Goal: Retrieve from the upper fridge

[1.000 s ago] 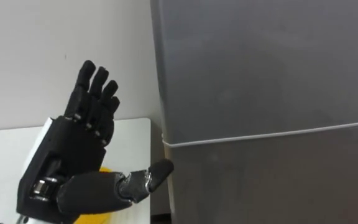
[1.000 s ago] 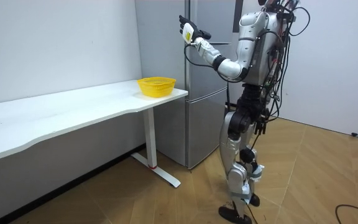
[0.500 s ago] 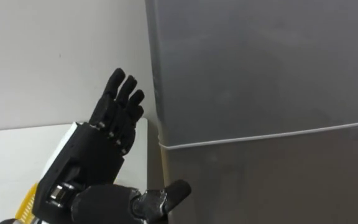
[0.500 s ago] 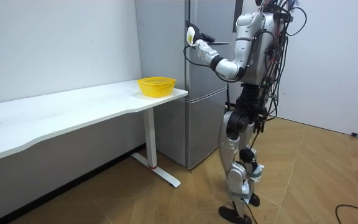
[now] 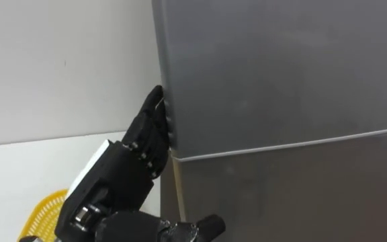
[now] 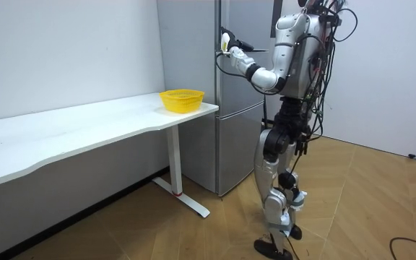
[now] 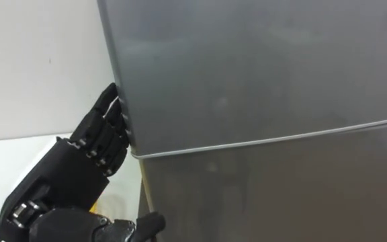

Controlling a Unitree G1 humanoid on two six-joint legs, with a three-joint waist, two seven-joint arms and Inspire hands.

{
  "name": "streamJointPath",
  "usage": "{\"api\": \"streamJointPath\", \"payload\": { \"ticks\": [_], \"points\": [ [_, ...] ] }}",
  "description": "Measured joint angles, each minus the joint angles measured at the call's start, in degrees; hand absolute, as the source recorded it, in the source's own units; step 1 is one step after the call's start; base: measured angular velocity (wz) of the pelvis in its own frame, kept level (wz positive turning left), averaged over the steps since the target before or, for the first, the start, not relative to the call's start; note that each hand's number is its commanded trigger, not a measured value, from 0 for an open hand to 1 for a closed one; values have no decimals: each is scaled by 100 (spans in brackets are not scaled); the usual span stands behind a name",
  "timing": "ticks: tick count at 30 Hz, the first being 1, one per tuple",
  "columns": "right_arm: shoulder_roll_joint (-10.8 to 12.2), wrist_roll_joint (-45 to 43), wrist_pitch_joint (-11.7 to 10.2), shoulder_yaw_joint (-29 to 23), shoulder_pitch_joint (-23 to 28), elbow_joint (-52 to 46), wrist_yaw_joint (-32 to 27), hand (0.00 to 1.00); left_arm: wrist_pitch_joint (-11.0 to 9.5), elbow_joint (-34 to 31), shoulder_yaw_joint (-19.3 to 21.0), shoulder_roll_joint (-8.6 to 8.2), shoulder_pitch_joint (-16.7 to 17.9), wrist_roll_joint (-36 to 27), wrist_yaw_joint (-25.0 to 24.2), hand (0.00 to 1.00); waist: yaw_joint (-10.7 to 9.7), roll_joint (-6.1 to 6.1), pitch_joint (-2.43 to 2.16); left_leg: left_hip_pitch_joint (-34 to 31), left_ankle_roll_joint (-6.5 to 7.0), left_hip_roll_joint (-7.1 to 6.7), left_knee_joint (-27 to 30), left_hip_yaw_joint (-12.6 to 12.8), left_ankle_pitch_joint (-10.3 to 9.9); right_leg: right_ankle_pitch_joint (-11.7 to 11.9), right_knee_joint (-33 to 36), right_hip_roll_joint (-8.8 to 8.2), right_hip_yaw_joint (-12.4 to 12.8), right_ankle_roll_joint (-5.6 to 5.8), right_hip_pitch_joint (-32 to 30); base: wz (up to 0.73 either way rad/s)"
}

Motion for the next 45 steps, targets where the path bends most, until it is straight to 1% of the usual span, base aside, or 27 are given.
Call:
{"api": "streamJointPath", "payload": {
  "ticks": [4, 9, 10, 11, 12, 13, 17, 18, 19, 20, 22, 28, 30, 32, 37, 40, 43, 45],
  "points": [
    [-16, 2, -5, 236, 17, -27, 19, 0, 7, -11, -29, 90, -4, 0, 36, 0, -15, 1, 3, 1, 0, 1, 4, 0, 0, -2, -11, -9, -56, 2, 38, 6],
    [-19, -1, -18, 271, -2, 9, 63, 0, 7, -41, -114, 94, -98, 0, 77, 0, -21, -30, 20, -79, 0, -6, 23, -9, 0, -5, -9, -24, -124, 7, -13, 8],
    [-19, 1, -17, 282, -2, 13, 63, 0, 5, -45, -148, 94, -115, 0, 101, 20, -19, -44, 22, -89, 0, -8, 23, -9, 0, -6, -12, -25, -135, 9, -14, 7],
    [-21, 1, -17, 299, 0, 14, 64, 0, 5, -48, -187, 93, -147, 0, 144, 49, -18, -60, 24, -103, 0, -10, 23, -9, 0, -7, -13, -26, -143, 10, -15, 6],
    [-22, 1, -18, 326, -1, 14, 64, 0, 5, -48, -208, 93, -171, 0, 164, 71, -17, -66, 24, -107, 0, -10, 23, -8, 0, -7, -13, -25, -144, 10, -20, 4],
    [-23, 1, -17, 357, -3, 14, 64, 0, 4, -52, -234, 93, -199, -3, 182, 100, -9, -67, 20, -111, 0, -10, 23, -9, 0, -7, -15, -25, -142, 10, -28, 0],
    [-24, 2, -14, 431, -3, 22, 61, 0, -3, -73, -249, 90, -200, -4, 274, 100, -5, -91, -4, -112, 0, -13, 22, -9, 0, -7, -24, -25, -142, 10, -24, 0],
    [-24, 3, -12, 434, -2, 21, 61, 0, -2, -73, -242, 86, -200, -4, 315, 59, -4, -95, -4, -113, 0, -13, 22, -9, 0, -7, -24, -25, -142, 10, -23, 0],
    [-24, 3, -11, 438, 6, 22, 60, 0, -3, -73, -173, 89, -200, -12, 413, 35, -2, -103, -10, -126, 0, -13, 21, -11, 0, -7, -25, -25, -143, 10, -21, 3],
    [-25, 4, -7, 437, 9, 22, 60, 0, -10, -90, -147, 81, -200, -29, 465, 0, -2, -106, -16, -147, 0, -14, 21, -15, 0, -6, -23, -26, -150, 11, -20, 4],
    [-25, 6, -9, 437, 27, 22, 57, 0, -29, -90, -127, 60, -200, -113, 554, 0, 0, -111, -17, -150, 0, -5, 20, -18, 0, -4, -12, -30, -159, 15, -19, 5],
    [-24, 5, -8, 439, 49, 13, 50, 0, -57, -161, -168, 66, -200, -120, 509, 0, 21, -114, -18, -135, 0, 2, 19, -16, 0, 8, -9, -54, -159, 33, 7, 1],
    [-24, 1, -7, 438, 53, 13, 49, 0, -55, -161, -258, 73, -199, -120, 435, 0, 20, -112, -15, -99, 1, -2, 16, -11, 0, 12, -11, -60, -160, 40, 42, 0],
    [-19, 0, -10, 440, 37, 15, 51, 0, -55, -234, -445, 84, -199, -119, 251, 0, 1, -100, -19, -49, 1, -7, 13, -1, 0, 13, -13, -66, -146, 42, 77, -7],
    [-18, 3, 3, 443, 101, 17, 68, 0, -50, -233, -468, 89, -199, -128, 264, 0, 2, -92, -15, -58, 5, 4, 20, 12, 3, 13, -10, -60, -149, 43, 72, 0],
    [-18, -24, 12, 434, 108, 15, 111, 0, 10, -233, -467, 87, -193, -335, 254, 0, 0, -97, -14, -47, 14, 1, 29, 54, 8, 11, -31, -57, -124, 46, 65, 0],
    [-17, -23, 30, 410, 103, 9, 184, 0, 30, -233, -451, 87, -184, -354, 177, 0, 7, -93, -16, -44, 14, -2, 53, 96, 8, 7, -33, -63, -108, 52, 79, 0],
    [-16, -23, 69, 397, 88, 9, 216, 0, 85, -232, -427, 88, -185, -542, 136, 0, 6, -93, -16, -44, 14, -3, 63, 96, 8, 7, -27, -65, -102, 53, 79, 0]
  ]
}}
